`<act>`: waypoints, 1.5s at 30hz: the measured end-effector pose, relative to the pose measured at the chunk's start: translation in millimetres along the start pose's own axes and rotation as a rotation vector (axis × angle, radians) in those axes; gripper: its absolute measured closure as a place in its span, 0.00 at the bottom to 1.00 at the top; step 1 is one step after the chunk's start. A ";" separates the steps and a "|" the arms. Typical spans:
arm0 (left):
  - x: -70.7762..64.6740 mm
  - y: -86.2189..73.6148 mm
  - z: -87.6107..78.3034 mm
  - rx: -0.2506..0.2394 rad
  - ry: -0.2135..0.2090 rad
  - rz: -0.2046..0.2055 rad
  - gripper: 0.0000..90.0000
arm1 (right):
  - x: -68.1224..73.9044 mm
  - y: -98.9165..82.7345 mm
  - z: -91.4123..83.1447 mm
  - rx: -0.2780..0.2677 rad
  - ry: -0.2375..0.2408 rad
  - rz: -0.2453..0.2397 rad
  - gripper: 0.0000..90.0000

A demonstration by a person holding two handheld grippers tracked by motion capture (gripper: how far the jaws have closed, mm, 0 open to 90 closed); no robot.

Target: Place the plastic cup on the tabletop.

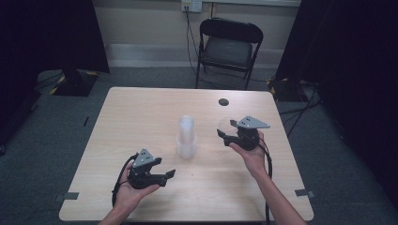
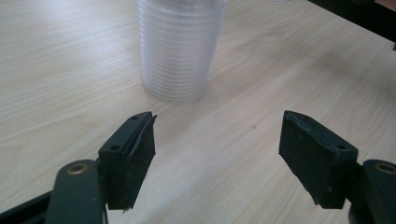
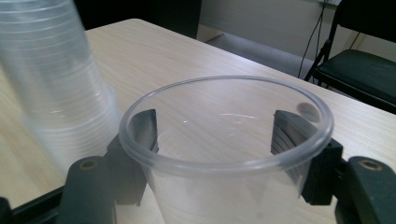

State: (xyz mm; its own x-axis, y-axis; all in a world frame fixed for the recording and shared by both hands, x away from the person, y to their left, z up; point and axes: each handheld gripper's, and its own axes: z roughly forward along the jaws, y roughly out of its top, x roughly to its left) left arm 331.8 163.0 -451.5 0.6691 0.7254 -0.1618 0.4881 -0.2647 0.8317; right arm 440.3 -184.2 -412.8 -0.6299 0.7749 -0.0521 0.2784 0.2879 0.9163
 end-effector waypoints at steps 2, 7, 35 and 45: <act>-0.1 -1.2 -0.8 -0.002 0.004 -0.001 0.30 | -2.9 1.0 4.2 0.000 -0.009 0.008 0.35; 2.4 -0.2 -2.4 -0.008 0.006 0.018 0.29 | -9.8 3.8 12.4 -0.014 -0.026 0.040 0.35; 12.2 -5.4 -2.5 -0.010 0.045 -0.033 0.23 | -15.7 -22.8 73.2 0.028 -0.041 0.193 0.35; 12.0 -6.5 -2.3 -0.004 0.047 -0.029 0.23 | -12.1 -32.2 77.7 0.027 -0.037 0.195 0.35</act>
State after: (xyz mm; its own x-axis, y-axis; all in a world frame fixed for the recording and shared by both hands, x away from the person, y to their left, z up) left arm 335.3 174.9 -457.7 0.6274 0.7618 -0.1613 0.5047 -0.2401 0.8292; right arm 495.3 -159.2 -472.6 -0.5357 0.8372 0.1102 0.4119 0.1452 0.8996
